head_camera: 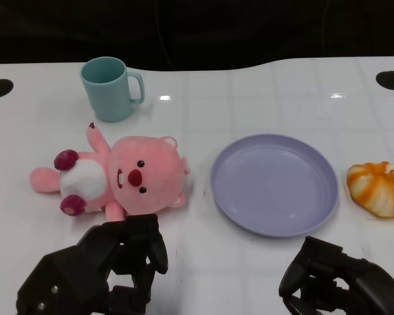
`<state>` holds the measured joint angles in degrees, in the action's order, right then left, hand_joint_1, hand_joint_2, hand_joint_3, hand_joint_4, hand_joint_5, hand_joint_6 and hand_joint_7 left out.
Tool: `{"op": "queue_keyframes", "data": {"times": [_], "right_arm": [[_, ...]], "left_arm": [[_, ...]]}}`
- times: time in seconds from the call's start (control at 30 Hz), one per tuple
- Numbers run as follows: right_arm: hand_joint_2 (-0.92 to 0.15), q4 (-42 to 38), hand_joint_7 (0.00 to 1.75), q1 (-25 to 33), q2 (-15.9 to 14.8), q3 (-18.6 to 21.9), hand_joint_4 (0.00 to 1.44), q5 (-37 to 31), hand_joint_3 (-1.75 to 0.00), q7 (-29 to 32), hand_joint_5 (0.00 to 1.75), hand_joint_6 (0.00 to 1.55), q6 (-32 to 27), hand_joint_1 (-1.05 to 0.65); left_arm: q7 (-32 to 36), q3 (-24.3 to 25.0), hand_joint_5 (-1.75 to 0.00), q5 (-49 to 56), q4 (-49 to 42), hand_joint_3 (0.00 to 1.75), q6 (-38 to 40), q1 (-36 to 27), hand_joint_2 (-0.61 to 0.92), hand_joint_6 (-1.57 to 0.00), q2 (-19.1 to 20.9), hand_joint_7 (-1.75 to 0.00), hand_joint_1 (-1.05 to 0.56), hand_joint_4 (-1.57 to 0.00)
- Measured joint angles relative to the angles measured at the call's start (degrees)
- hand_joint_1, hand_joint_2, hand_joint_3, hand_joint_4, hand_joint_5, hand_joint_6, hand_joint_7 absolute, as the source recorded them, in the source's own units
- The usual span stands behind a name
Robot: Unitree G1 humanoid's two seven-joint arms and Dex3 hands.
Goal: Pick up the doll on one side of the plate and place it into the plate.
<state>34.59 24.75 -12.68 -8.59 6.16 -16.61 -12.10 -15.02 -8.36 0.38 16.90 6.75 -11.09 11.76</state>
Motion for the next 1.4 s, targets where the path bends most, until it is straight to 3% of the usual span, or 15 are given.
{"op": "queue_keyframes", "data": {"times": [1.0,1.1,1.23,1.4], "right_arm": [[-0.86,0.34,1.67,-0.05,0.00,0.00,0.66,0.05,-0.64,0.08,1.75,0.45,-0.26,-0.23],[-0.87,0.34,1.67,-0.05,0.00,0.00,0.66,0.07,-0.64,0.08,1.75,0.45,-0.26,-0.23],[-0.87,0.35,1.67,-0.06,0.00,0.00,0.66,0.16,-0.64,0.08,1.75,0.44,-0.27,-0.23],[-0.87,0.36,1.67,-0.09,0.00,-0.01,0.66,0.18,-0.64,0.10,1.75,0.44,-0.27,-0.23]], "left_arm": [[-0.02,0.00,-1.75,0.05,-0.10,1.45,-0.02,0.08,0.38,-0.79,0.53,-1.66,-0.02,-0.89],[-0.13,0.14,-1.73,-0.92,-0.07,1.41,0.01,0.08,0.40,-0.79,0.39,-1.52,0.00,-0.86],[-0.62,0.55,-1.51,-2.20,0.38,1.25,0.00,0.10,0.48,-0.76,0.26,-1.19,0.01,-0.75],[-0.61,1.63,-1.35,-2.32,0.42,1.15,-1.60,0.55,0.49,-0.70,0.19,-0.99,-0.02,-0.68]]}}
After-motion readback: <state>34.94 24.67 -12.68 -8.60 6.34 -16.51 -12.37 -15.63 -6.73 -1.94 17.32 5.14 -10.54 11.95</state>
